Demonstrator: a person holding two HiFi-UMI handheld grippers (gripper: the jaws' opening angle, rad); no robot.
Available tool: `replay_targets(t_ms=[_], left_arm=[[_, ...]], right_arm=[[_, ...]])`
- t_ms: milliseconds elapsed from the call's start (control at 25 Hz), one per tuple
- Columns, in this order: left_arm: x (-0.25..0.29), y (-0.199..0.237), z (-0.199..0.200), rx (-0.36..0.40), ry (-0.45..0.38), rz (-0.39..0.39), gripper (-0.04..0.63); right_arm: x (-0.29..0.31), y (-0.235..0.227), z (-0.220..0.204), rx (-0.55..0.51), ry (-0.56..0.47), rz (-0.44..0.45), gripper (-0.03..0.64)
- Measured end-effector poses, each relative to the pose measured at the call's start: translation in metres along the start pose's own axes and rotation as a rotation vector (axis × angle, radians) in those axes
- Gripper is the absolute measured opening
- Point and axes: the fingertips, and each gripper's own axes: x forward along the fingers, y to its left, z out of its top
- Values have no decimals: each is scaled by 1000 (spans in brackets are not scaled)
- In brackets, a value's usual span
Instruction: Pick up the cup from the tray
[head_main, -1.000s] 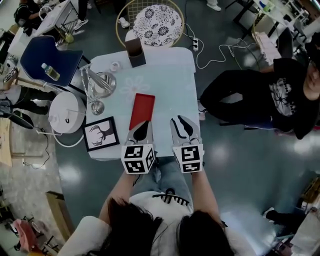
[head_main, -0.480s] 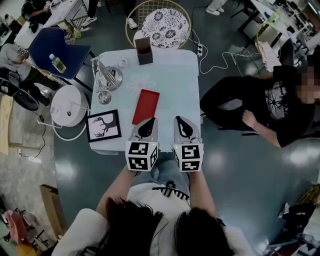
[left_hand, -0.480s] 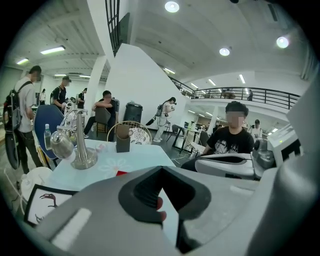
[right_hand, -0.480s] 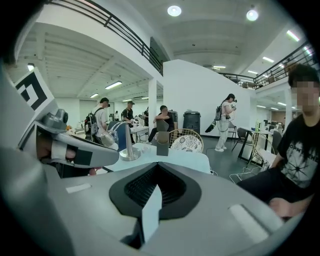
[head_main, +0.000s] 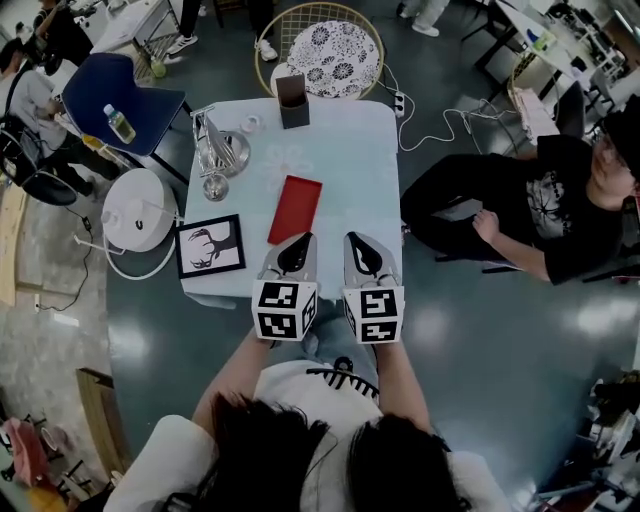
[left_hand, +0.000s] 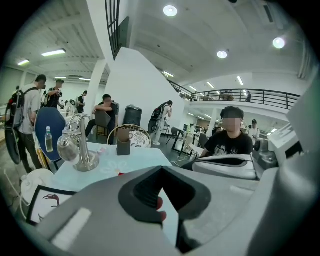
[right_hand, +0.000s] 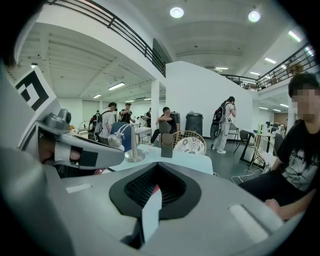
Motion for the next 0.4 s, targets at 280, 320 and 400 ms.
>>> replay_targets(t_ms=[280,320,400], left_arm=[[-11,0,1,0,-14,8,0],[-13,0,0,2,-12,8,0],[-16,0,-2,3,-10,7,0]], right_arm=[[-7,6,1,-11,0,2,20],[-8,7,1,-12,0,1,20],[-10,9,1,-14,-1,-3,20]])
